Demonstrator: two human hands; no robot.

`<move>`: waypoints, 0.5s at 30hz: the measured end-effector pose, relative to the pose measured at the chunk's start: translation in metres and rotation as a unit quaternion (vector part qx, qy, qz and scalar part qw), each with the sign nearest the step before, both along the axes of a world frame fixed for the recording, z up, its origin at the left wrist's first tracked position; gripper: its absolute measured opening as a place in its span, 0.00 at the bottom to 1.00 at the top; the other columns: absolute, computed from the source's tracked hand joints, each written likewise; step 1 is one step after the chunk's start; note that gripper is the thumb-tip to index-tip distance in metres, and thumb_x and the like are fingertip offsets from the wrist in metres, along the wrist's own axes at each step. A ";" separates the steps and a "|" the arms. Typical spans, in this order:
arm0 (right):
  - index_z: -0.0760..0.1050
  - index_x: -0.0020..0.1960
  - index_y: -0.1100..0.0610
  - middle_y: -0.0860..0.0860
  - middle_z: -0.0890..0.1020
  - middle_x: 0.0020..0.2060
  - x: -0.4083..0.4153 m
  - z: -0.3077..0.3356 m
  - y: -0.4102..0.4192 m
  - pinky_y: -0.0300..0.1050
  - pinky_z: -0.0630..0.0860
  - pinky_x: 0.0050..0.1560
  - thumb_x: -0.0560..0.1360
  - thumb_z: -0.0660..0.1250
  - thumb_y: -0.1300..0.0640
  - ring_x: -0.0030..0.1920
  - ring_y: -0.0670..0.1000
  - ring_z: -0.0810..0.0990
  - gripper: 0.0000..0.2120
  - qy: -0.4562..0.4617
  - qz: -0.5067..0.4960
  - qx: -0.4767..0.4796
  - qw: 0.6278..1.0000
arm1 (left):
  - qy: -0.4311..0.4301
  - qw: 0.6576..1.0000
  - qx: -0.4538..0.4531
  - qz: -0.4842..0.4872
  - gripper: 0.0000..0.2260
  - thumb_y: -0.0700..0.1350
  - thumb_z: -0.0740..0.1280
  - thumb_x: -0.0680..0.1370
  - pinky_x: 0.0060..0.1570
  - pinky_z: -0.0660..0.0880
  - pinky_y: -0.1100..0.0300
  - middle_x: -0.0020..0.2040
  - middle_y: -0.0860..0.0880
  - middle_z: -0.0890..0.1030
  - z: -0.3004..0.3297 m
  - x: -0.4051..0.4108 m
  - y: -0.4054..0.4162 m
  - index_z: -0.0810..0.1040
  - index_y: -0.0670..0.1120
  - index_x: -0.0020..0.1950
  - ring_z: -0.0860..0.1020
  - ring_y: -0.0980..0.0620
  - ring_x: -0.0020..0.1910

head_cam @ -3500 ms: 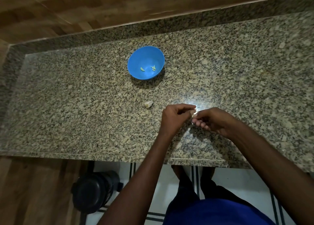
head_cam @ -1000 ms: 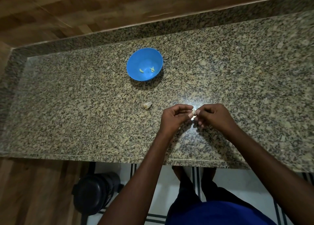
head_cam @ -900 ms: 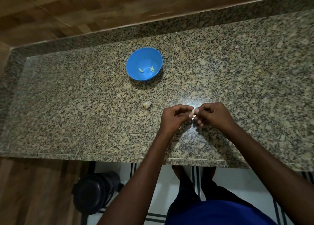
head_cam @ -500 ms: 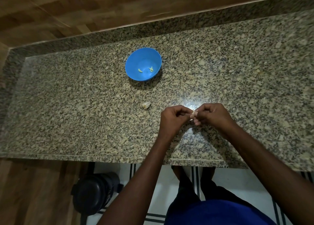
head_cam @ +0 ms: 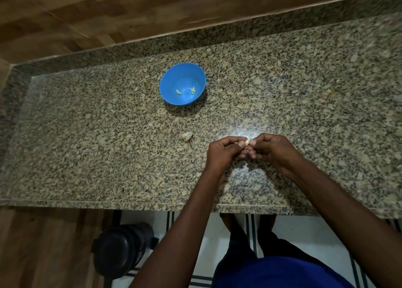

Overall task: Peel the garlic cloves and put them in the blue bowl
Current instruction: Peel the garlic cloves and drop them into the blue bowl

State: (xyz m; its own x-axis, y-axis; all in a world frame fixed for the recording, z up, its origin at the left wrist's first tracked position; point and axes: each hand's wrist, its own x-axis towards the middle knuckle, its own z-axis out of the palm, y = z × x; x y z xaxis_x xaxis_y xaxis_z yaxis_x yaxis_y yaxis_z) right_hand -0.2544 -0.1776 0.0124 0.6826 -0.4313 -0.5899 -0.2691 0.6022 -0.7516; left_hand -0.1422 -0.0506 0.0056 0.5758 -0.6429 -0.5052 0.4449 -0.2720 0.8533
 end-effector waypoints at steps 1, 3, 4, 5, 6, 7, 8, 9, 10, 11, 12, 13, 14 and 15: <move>0.77 0.43 0.66 0.58 0.84 0.33 0.000 -0.001 0.000 0.39 0.80 0.35 0.77 0.68 0.69 0.32 0.51 0.82 0.04 0.007 0.003 -0.009 1.000 | -0.014 1.000 0.003 -0.007 0.08 0.35 0.70 0.78 0.45 0.82 0.59 0.43 0.38 0.86 -0.001 0.000 0.000 0.83 0.38 0.56 0.83 0.49 0.39; 0.77 0.43 0.66 0.58 0.83 0.33 0.000 -0.003 0.001 0.40 0.80 0.33 0.77 0.68 0.69 0.31 0.52 0.82 0.04 0.016 0.004 -0.021 1.000 | -0.038 0.999 0.007 -0.019 0.08 0.35 0.71 0.78 0.49 0.82 0.53 0.45 0.36 0.86 -0.003 0.001 0.000 0.84 0.40 0.57 0.83 0.47 0.41; 0.77 0.43 0.66 0.59 0.83 0.33 0.001 -0.003 0.001 0.40 0.80 0.33 0.77 0.68 0.69 0.31 0.52 0.81 0.04 0.020 0.005 -0.026 0.999 | -0.047 0.999 0.008 -0.023 0.08 0.36 0.71 0.78 0.51 0.82 0.49 0.46 0.36 0.86 -0.004 0.001 0.001 0.84 0.40 0.56 0.82 0.45 0.42; 0.77 0.43 0.66 0.59 0.83 0.33 0.001 -0.004 0.001 0.40 0.80 0.33 0.77 0.68 0.69 0.31 0.52 0.81 0.04 0.022 0.007 -0.030 0.999 | -0.052 0.998 0.010 -0.022 0.08 0.36 0.72 0.78 0.53 0.81 0.46 0.47 0.36 0.86 -0.006 0.001 0.001 0.85 0.41 0.56 0.82 0.44 0.42; 0.78 0.43 0.66 0.60 0.83 0.34 0.002 -0.004 0.001 0.40 0.80 0.34 0.77 0.68 0.69 0.32 0.53 0.82 0.04 0.022 0.008 -0.033 0.999 | -0.055 0.998 0.011 -0.019 0.08 0.36 0.72 0.77 0.54 0.81 0.43 0.47 0.36 0.86 -0.007 0.001 0.001 0.85 0.42 0.55 0.82 0.43 0.43; 0.78 0.44 0.66 0.61 0.83 0.35 0.002 -0.005 0.001 0.40 0.80 0.34 0.77 0.68 0.69 0.33 0.53 0.82 0.03 0.020 0.009 -0.033 0.999 | -0.057 0.998 0.012 -0.016 0.08 0.36 0.73 0.76 0.55 0.80 0.41 0.47 0.37 0.86 -0.007 0.001 0.001 0.85 0.42 0.54 0.82 0.41 0.44; 0.78 0.45 0.67 0.62 0.83 0.36 0.002 -0.006 0.001 0.41 0.80 0.35 0.77 0.69 0.69 0.34 0.54 0.82 0.02 0.019 0.009 -0.032 0.999 | -0.059 0.998 0.012 -0.014 0.07 0.36 0.73 0.76 0.55 0.81 0.41 0.48 0.38 0.86 -0.008 0.001 0.001 0.86 0.42 0.53 0.83 0.41 0.45; 0.79 0.45 0.67 0.63 0.84 0.37 0.002 -0.006 0.000 0.41 0.80 0.35 0.76 0.69 0.68 0.34 0.55 0.83 0.02 0.019 0.011 -0.034 0.999 | -0.062 0.998 0.009 -0.012 0.07 0.36 0.74 0.75 0.55 0.81 0.41 0.48 0.38 0.86 -0.008 0.001 0.001 0.86 0.42 0.52 0.83 0.41 0.46; 0.79 0.46 0.68 0.63 0.84 0.38 0.002 -0.006 0.000 0.41 0.81 0.36 0.76 0.70 0.68 0.35 0.55 0.83 0.02 0.021 0.013 -0.040 0.999 | -0.069 0.998 0.008 -0.009 0.07 0.35 0.74 0.75 0.54 0.81 0.44 0.47 0.38 0.86 -0.007 0.001 0.001 0.86 0.41 0.52 0.84 0.42 0.45; 0.79 0.47 0.69 0.64 0.84 0.39 0.002 -0.006 0.000 0.42 0.81 0.37 0.76 0.71 0.67 0.35 0.55 0.84 0.04 0.024 0.014 -0.046 0.999 | -0.079 0.997 0.007 -0.007 0.06 0.35 0.74 0.75 0.52 0.82 0.46 0.47 0.38 0.86 -0.006 0.001 0.001 0.86 0.40 0.51 0.84 0.44 0.45; 0.79 0.47 0.69 0.64 0.84 0.39 0.002 -0.006 0.000 0.41 0.81 0.37 0.75 0.71 0.67 0.36 0.56 0.84 0.05 0.028 0.012 -0.048 0.998 | -0.088 0.996 0.005 -0.006 0.06 0.35 0.74 0.75 0.51 0.82 0.48 0.46 0.38 0.86 -0.005 0.001 0.000 0.85 0.39 0.51 0.83 0.46 0.44; 0.79 0.48 0.70 0.64 0.84 0.39 0.002 -0.006 0.001 0.41 0.81 0.37 0.75 0.71 0.67 0.35 0.55 0.84 0.05 0.030 0.008 -0.045 0.998 | -0.094 0.996 0.001 -0.007 0.06 0.34 0.74 0.74 0.50 0.81 0.49 0.46 0.38 0.86 -0.005 0.000 0.000 0.85 0.39 0.50 0.83 0.47 0.43; 0.79 0.48 0.71 0.64 0.84 0.40 0.002 -0.006 0.001 0.40 0.82 0.37 0.75 0.71 0.68 0.35 0.55 0.84 0.05 0.031 0.003 -0.036 0.999 | -0.099 0.995 -0.002 -0.011 0.06 0.34 0.75 0.74 0.50 0.82 0.50 0.45 0.39 0.86 -0.004 0.000 0.000 0.85 0.38 0.50 0.83 0.49 0.43; 0.78 0.49 0.72 0.65 0.84 0.40 0.002 -0.007 0.001 0.40 0.82 0.37 0.75 0.71 0.68 0.35 0.54 0.84 0.06 0.030 -0.002 -0.026 0.999 | -0.103 0.995 -0.004 -0.016 0.07 0.34 0.75 0.74 0.49 0.82 0.51 0.45 0.40 0.86 -0.004 0.000 0.000 0.85 0.37 0.51 0.83 0.50 0.43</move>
